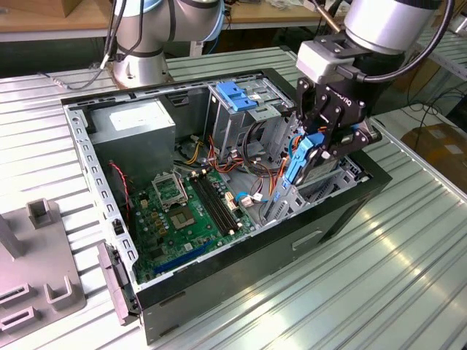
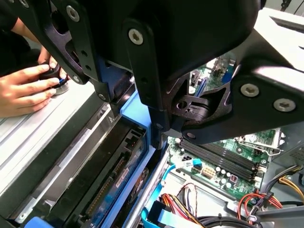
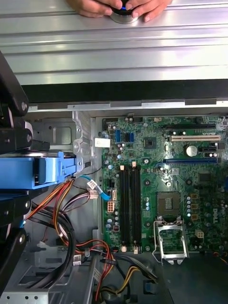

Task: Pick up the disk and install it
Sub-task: 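Insert the disk into the insertion slot, then insert the first disk wire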

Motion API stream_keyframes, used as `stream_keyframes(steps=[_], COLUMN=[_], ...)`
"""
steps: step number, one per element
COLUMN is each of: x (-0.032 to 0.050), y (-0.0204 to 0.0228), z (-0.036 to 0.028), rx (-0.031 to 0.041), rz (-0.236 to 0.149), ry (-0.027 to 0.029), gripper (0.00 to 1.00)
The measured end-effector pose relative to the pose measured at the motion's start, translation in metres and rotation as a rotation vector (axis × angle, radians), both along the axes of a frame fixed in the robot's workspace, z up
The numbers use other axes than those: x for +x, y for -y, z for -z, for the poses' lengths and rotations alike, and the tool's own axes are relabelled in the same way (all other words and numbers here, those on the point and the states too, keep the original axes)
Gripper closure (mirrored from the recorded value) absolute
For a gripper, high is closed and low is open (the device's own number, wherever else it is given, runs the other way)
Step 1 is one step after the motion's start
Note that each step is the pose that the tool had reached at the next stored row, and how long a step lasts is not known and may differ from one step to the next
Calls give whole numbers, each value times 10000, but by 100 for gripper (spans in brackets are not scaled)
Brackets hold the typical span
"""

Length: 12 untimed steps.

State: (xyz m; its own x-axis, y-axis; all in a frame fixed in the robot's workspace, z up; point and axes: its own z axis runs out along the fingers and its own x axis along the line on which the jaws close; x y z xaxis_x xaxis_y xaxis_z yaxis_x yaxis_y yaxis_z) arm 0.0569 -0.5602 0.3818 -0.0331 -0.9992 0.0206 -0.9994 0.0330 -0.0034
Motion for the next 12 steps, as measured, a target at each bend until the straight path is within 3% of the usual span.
stream_keyframes(steps=[8,12], x=[0,1], y=[0,0], z=[166,172], rx=[0,0], rz=[0,0], ry=[-27,-28], gripper=[63,63])
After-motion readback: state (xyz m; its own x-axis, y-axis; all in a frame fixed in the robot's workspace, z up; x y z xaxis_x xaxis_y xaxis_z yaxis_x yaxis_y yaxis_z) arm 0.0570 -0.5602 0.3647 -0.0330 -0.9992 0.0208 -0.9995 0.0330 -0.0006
